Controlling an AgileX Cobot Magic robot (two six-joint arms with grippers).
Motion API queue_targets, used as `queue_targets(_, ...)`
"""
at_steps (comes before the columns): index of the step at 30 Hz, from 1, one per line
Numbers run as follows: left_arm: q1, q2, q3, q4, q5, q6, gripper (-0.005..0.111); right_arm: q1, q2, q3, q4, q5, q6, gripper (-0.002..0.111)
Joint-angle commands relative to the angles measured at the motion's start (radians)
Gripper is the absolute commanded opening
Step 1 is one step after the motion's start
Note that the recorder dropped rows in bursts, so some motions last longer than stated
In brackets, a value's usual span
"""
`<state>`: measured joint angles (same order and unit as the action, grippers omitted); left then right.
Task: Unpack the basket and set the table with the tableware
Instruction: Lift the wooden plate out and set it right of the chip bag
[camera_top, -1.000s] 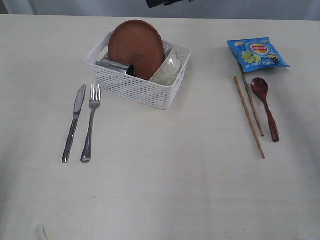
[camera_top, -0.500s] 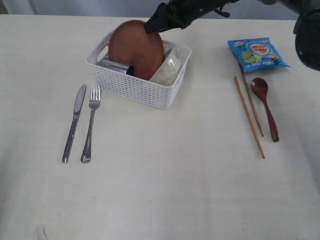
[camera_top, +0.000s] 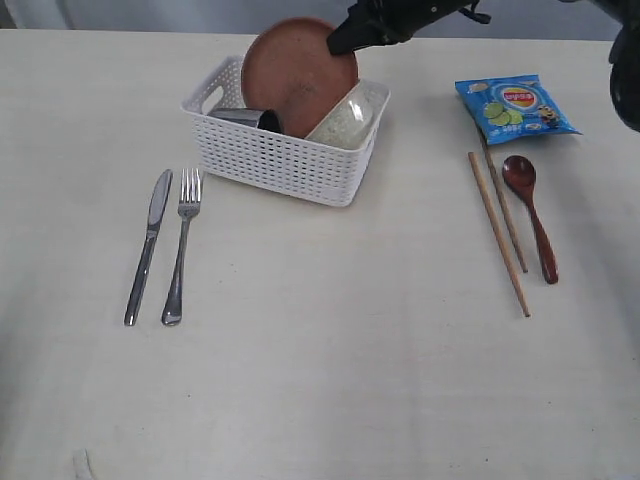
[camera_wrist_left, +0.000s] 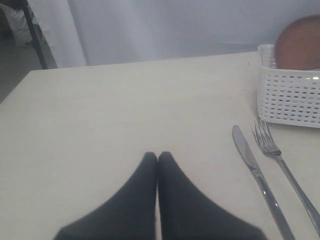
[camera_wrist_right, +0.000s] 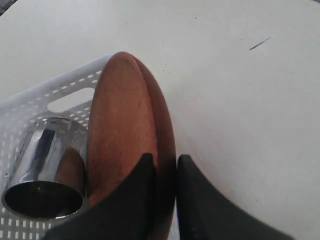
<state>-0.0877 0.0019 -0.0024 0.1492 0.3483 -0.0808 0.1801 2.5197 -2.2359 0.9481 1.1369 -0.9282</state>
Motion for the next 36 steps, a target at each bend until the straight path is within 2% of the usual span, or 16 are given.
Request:
queue_targets(1, -0.006, -0.002, 0.002, -0.005, -0.001, -0.002, 0.0, -0.07, -0.024, -0.007, 0.009, 0.009, 0.03, -0.001)
queue_targets(15, -0.006, -0.002, 0.002, -0.003, -0.001, -0.002, 0.0, -0.234, -0.176, -0.007, 0.191, 0.05, 0.092, -0.001)
queue_targets(18, -0.006, -0.002, 0.002, -0.003, -0.001, -0.002, 0.0, -0.278, -0.23, -0.007, 0.135, 0.048, 0.169, -0.001)
queue_targets(27, -0.006, -0.002, 0.002, -0.003, -0.001, -0.002, 0.0, -0.476, -0.317, 0.005, -0.256, 0.026, 0.61, -0.001)
queue_targets(30, -0.006, -0.002, 0.002, -0.003, -0.001, -0.002, 0.0, -0.534, -0.318, 0.061, -0.325, 0.013, 0.704, -0.001)
queue_targets(36, -0.006, -0.002, 0.002, -0.003, -0.001, -0.002, 0.0, -0.631, -0.318, 0.307, -0.378, -0.115, 0.724, -0.001)
